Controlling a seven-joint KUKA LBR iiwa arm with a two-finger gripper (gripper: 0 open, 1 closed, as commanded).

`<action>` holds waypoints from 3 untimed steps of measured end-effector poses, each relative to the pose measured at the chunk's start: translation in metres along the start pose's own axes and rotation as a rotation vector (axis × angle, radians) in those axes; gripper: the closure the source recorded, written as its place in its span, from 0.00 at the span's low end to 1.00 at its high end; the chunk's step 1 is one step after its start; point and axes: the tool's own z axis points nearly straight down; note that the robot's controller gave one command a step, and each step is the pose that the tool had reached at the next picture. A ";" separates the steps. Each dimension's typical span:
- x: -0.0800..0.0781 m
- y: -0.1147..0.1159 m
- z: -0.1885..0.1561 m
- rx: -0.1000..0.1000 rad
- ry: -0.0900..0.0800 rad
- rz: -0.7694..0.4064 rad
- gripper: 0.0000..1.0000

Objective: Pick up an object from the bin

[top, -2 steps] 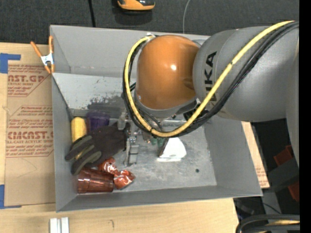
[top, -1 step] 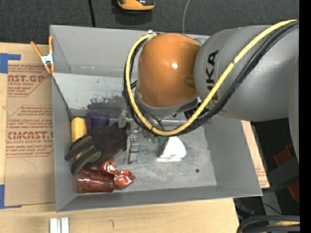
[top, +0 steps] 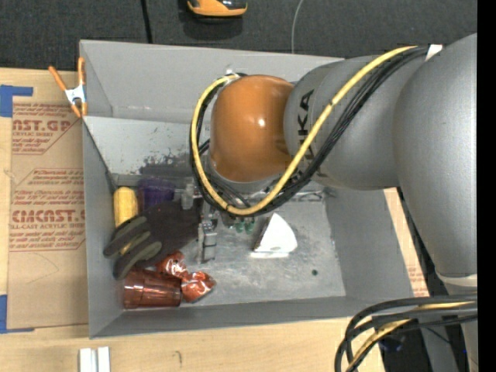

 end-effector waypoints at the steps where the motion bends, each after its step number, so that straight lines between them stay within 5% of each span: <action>1: -0.016 -0.006 0.016 0.000 0.009 0.013 0.00; 2: -0.031 -0.020 0.048 0.000 0.004 -0.008 0.00; 3: -0.026 -0.017 0.097 0.000 0.008 0.083 0.00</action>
Offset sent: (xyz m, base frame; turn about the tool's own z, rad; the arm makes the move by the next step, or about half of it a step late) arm 0.0339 -0.0204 -0.0511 -0.0091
